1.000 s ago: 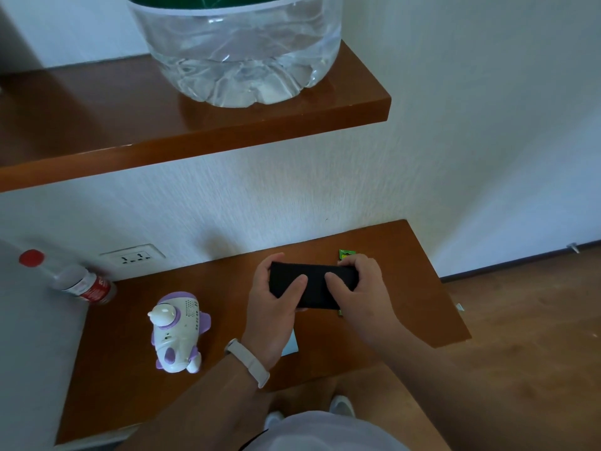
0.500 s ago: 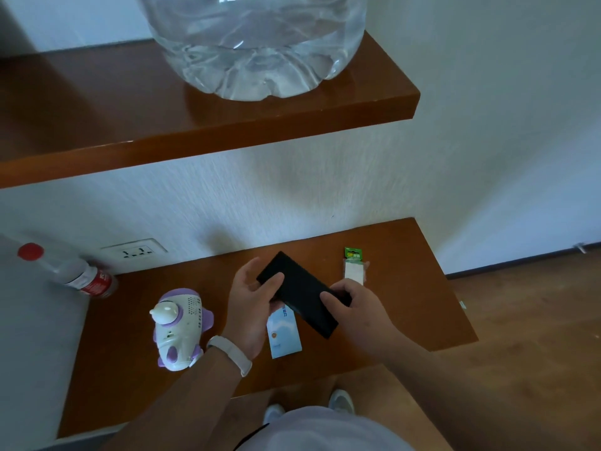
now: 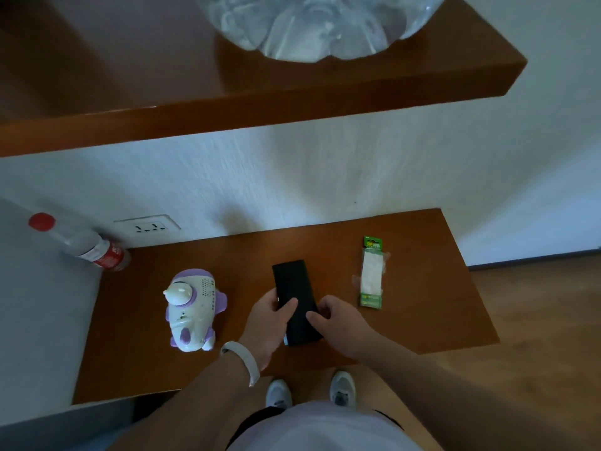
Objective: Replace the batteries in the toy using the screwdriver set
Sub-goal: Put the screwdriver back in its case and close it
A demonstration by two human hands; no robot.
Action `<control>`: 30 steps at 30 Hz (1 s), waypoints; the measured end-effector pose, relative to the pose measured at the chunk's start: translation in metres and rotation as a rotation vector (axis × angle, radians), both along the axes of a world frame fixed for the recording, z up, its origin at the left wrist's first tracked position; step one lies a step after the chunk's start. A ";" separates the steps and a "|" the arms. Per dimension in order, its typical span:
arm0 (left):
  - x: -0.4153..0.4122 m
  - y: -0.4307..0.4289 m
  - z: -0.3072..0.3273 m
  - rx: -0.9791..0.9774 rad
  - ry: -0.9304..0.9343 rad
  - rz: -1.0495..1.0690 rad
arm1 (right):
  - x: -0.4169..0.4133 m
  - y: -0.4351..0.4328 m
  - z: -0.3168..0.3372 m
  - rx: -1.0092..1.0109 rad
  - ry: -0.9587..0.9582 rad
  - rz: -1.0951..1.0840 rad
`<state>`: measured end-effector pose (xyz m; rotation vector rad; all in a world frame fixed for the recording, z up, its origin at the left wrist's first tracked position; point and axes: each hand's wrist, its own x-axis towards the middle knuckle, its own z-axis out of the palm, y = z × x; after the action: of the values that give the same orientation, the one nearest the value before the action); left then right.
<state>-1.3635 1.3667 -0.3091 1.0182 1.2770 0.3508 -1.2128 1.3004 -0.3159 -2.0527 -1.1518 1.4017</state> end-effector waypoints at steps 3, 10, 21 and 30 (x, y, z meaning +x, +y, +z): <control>-0.006 0.004 -0.020 0.008 0.057 -0.007 | -0.006 0.010 -0.022 -0.058 -0.018 0.034; -0.003 0.009 -0.052 0.008 0.128 0.044 | -0.019 0.022 -0.054 -0.050 -0.064 0.021; -0.006 0.017 -0.079 0.208 0.520 -0.173 | -0.019 0.021 -0.081 -0.028 -0.132 -0.041; -0.008 0.013 -0.088 0.160 0.482 -0.109 | -0.016 0.025 -0.090 0.021 -0.072 -0.082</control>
<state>-1.3715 1.3797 -0.3969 1.3570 1.6324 0.1256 -1.2289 1.3255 -0.4054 -2.1267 -1.0927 1.2810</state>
